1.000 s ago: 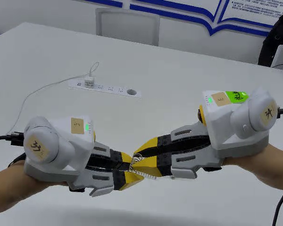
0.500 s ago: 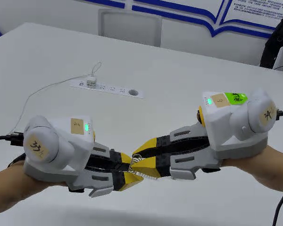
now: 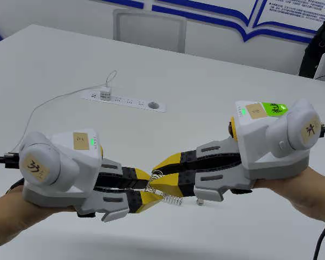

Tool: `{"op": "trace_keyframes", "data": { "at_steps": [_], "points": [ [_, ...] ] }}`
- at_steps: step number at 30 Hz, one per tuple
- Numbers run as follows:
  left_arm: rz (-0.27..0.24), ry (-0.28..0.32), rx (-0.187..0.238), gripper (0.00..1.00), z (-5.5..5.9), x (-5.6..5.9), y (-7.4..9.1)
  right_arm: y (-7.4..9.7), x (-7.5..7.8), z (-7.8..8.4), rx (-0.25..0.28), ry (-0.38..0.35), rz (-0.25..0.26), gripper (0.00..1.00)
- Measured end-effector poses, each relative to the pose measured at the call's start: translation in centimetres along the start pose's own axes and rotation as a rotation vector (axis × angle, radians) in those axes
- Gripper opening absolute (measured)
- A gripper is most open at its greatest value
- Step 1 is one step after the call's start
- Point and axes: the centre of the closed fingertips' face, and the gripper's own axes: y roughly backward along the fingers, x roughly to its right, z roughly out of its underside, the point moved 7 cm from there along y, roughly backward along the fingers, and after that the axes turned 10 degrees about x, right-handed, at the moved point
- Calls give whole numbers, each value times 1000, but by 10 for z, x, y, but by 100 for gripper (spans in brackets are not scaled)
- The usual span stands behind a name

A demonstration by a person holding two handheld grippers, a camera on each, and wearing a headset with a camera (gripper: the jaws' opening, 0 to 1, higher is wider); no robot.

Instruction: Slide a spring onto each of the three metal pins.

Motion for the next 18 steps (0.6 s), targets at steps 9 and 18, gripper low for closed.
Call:
{"op": "trace_keyframes", "data": {
  "at_steps": [9,18],
  "points": [
    [-31,20,-4,21,3,-7,7,6,8,2,-2,-6,38,10],
    [-81,56,13,29,4,-17,22,28,33,17,-23,-44,189,10]
  ]
}}
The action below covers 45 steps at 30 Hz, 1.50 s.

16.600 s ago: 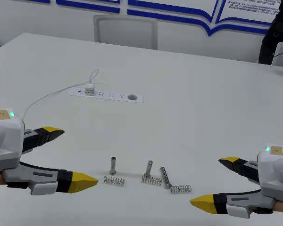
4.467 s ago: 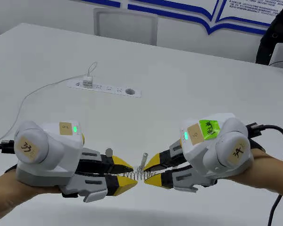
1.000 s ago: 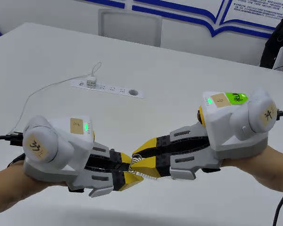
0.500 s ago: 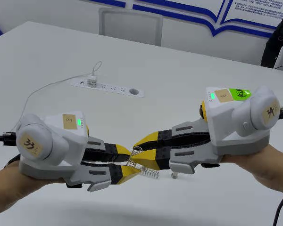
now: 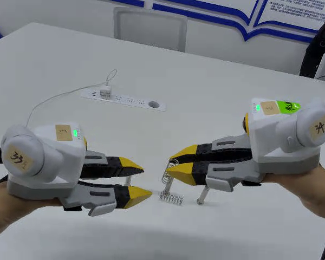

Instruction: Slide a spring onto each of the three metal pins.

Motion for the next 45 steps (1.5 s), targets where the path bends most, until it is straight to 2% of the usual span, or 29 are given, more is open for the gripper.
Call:
{"op": "trace_keyframes", "data": {
  "at_steps": [4,11,14,19,25,32,39,41,45],
  "points": [
    [-36,78,37,35,-2,-7,8,11,19,13,-10,-50,108,10],
    [-66,90,57,44,-6,-18,13,23,40,40,-11,-139,227,10],
    [-81,109,56,50,-4,-23,15,28,49,52,-22,-151,278,10],
    [-96,125,47,52,0,-27,18,34,58,64,-19,-180,340,10],
    [-112,143,38,55,6,-32,22,34,64,79,-52,-212,383,10],
    [-120,163,31,55,11,-34,23,33,65,98,-82,-257,402,10],
    [-114,170,29,55,13,-33,19,33,62,103,-94,-276,405,10],
    [-113,182,35,56,13,-32,19,34,63,105,-99,-274,408,10],
    [-121,212,75,56,9,-32,19,34,65,109,-99,-282,415,10]
  ]
}}
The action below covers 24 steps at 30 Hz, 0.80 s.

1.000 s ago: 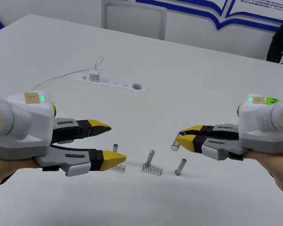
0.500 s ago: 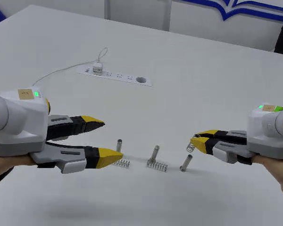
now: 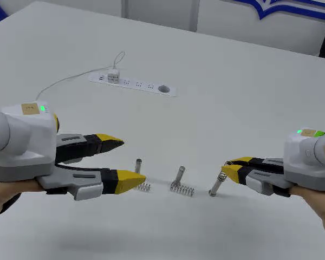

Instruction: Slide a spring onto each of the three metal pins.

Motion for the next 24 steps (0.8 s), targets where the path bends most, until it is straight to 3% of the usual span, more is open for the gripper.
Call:
{"op": "trace_keyframes", "data": {
  "at_steps": [12,24],
  "points": [
    [-19,11,-20,54,4,-2,5,-10,-4,24,-10,-5,16,11],
    [-28,21,-29,54,7,-2,5,-17,-3,36,-12,-21,35,11]
  ]
}}
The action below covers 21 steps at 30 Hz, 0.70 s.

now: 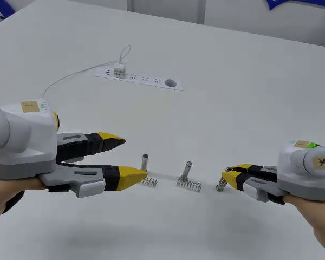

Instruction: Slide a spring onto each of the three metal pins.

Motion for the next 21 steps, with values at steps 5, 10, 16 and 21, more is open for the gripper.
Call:
{"op": "trace_keyframes", "data": {
  "at_steps": [5,10,16,21],
  "points": [
    [-2,3,-10,53,2,-1,1,-4,4,7,5,-49,32,11],
    [-7,6,-5,53,0,-2,1,-8,4,7,10,-61,33,11],
    [-8,8,-4,53,0,-3,0,-10,4,6,13,-58,32,11],
    [-5,10,-2,53,-1,-3,-1,-10,4,6,16,-53,32,11]
  ]
}}
